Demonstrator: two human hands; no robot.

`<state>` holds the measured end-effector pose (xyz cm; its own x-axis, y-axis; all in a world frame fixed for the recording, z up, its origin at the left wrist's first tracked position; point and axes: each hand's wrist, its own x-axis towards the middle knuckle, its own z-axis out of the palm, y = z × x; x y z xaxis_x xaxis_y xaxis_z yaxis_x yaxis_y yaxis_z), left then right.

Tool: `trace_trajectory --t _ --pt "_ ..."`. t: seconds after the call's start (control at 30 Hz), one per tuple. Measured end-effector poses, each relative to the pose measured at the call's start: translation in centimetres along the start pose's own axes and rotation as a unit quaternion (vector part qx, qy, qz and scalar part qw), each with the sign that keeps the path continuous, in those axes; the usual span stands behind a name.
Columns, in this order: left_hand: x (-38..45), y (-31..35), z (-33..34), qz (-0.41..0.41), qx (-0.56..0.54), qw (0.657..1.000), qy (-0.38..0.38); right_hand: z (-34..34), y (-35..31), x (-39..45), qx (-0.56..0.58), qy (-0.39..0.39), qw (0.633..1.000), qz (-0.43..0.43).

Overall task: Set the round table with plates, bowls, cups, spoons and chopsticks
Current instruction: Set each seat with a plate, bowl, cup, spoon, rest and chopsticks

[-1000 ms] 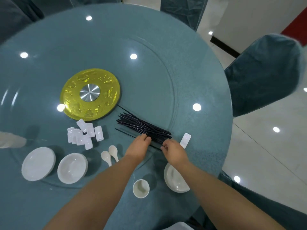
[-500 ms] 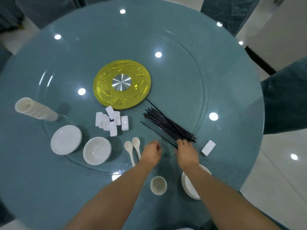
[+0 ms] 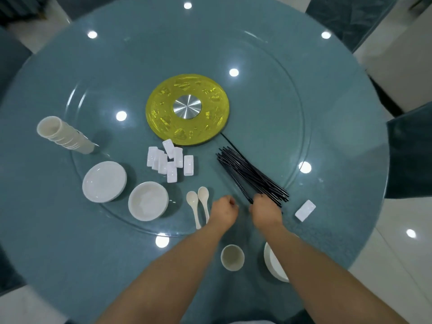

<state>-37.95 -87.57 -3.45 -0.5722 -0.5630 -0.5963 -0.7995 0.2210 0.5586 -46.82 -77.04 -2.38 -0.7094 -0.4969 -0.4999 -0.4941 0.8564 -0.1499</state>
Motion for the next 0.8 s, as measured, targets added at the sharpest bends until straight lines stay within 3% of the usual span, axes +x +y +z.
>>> trace_trajectory --t 0.23,0.47,0.67,0.8 --pt "-0.4 0.3 -0.5 -0.095 -0.123 0.987 -0.036 0.9 -2.1 -0.9 0.030 -0.065 0.997 0.009" --pt "-0.4 0.4 -0.9 -0.160 -0.309 0.937 0.022 -0.1 -1.7 -3.0 0.083 -0.071 0.993 -0.039" --pt "-2.2 1.7 -1.5 -0.158 -0.456 0.876 0.027 -1.9 -0.7 -4.6 0.114 -0.044 0.991 -0.062" --pt "-3.5 2.6 -1.7 -0.121 -0.482 0.867 -0.026 -2.7 0.1 -5.2 0.156 -0.008 0.984 -0.081"
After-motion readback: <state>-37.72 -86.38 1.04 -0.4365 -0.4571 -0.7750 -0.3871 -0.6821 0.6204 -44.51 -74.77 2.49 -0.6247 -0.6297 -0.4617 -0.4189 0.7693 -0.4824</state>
